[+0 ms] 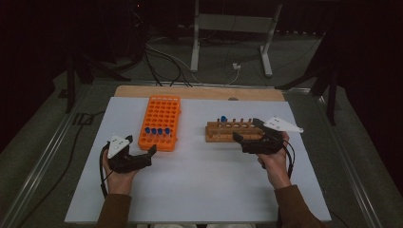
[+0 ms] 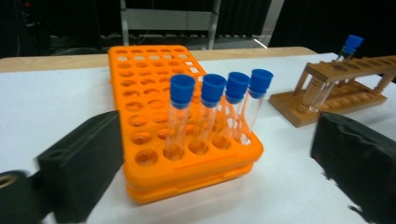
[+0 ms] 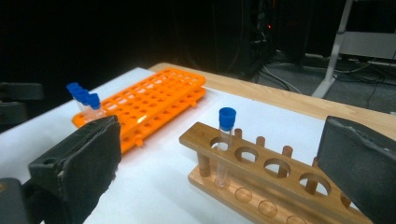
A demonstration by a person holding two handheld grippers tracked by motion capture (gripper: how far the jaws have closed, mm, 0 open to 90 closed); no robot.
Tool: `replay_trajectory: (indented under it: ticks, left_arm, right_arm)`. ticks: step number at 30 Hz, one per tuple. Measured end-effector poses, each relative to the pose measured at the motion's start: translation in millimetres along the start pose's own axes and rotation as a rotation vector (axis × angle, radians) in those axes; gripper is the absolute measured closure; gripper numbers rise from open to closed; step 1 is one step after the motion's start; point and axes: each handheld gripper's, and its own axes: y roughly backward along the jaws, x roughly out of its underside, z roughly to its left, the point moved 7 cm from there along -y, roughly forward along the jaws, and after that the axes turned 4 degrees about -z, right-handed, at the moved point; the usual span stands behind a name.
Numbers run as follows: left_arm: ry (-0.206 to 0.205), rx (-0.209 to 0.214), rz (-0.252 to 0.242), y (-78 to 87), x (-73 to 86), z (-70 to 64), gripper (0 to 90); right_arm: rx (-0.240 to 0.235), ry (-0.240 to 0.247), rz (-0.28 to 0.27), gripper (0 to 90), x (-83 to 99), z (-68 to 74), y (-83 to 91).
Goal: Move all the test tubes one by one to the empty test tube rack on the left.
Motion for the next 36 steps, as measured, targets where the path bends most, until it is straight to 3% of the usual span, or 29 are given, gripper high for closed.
replay_trajectory:
  ticks: [5, 13, 17, 22, 25, 30, 36]
  left_arm:
    - [-0.003, 0.021, -0.011, 0.0, -1.1, -4.9, 0.8]
    - [-0.001, 0.024, -0.008, -0.1, 1.1, -6.5, 0.8]
    - [-0.003, 0.022, -0.005, -0.7, 1.6, -6.6, 0.8]
    - [-0.008, 0.001, -0.012, 0.0, 1.7, -5.5, 0.9]
    - [-0.005, -0.001, -0.014, 0.0, 2.1, -4.8, 0.9]
    - [-0.006, -0.003, -0.009, -0.2, 3.1, -3.9, 0.9]
    - [-0.007, -0.002, -0.008, -0.7, 4.3, -4.4, 0.9]
  right_arm:
    - [0.017, 0.014, 0.027, 3.6, -2.9, -1.9, -15.8]
    - [0.007, 0.025, 0.065, 8.6, -7.3, -1.7, -42.6]
    - [0.009, 0.034, 0.112, 19.3, -3.4, -1.0, -58.9]
    - [0.026, 0.044, 0.165, 39.9, 8.5, -4.5, -75.4]
    - [0.031, 0.028, 0.177, 48.7, 15.6, -5.7, -82.6]
    - [0.043, -0.01, 0.181, 59.7, 20.8, -9.6, -89.6]
    - [0.048, -0.02, 0.207, 68.0, 29.4, -11.2, -93.8]
